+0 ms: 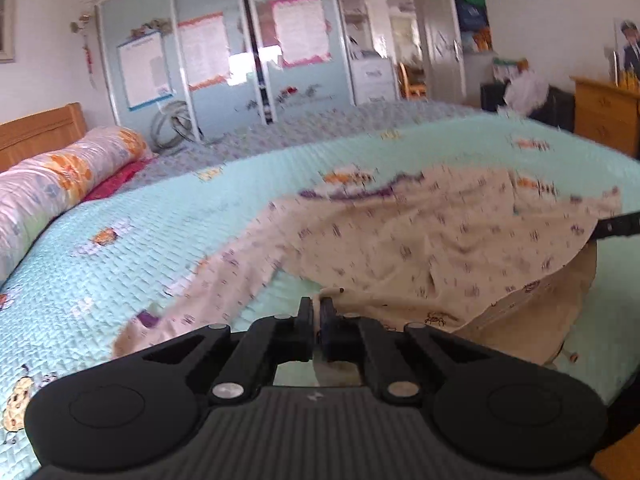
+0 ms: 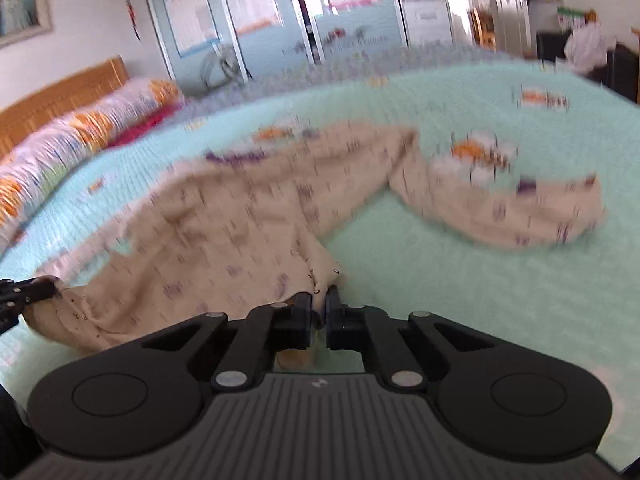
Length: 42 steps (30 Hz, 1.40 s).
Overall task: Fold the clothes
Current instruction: 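Pull the hem toward the grippers and open both grippers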
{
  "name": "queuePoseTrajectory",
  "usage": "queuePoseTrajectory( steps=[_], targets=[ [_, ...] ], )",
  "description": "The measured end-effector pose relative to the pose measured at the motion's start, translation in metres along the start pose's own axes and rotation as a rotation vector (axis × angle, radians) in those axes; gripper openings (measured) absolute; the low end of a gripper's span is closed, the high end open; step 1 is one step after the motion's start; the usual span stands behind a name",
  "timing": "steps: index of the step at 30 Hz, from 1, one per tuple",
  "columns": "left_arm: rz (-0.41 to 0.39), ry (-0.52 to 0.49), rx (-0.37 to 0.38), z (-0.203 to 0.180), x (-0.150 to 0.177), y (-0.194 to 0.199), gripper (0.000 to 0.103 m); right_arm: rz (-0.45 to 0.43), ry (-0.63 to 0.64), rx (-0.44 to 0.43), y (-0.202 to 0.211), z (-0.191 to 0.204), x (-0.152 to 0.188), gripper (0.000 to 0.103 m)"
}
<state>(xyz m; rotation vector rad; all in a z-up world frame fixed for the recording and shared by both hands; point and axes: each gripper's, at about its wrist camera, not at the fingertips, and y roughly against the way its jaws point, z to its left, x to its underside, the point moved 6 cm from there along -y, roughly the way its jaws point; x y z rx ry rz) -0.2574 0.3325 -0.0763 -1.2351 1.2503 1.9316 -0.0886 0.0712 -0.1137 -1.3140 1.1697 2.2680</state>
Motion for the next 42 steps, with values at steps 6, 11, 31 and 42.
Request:
queuePoseTrajectory(
  steps=[6, 11, 31, 42],
  targets=[
    [-0.008, 0.038, -0.113, 0.028, -0.016, 0.015, 0.004, -0.066, 0.014, -0.128, 0.035, 0.039, -0.035, 0.011],
    [0.184, 0.076, -0.049, 0.010, 0.040, -0.020, 0.007, 0.207, -0.080, -0.051, -0.021, 0.025, 0.030, 0.030],
    [0.311, -0.051, -0.035, -0.006, 0.092, -0.045, 0.037, 0.079, -0.147, 0.049, -0.013, -0.011, 0.016, 0.003],
    [0.287, -0.005, -0.046, -0.009, 0.088, -0.057, 0.010, 0.212, -0.125, 0.017, -0.041, 0.003, 0.049, 0.000]
  ],
)
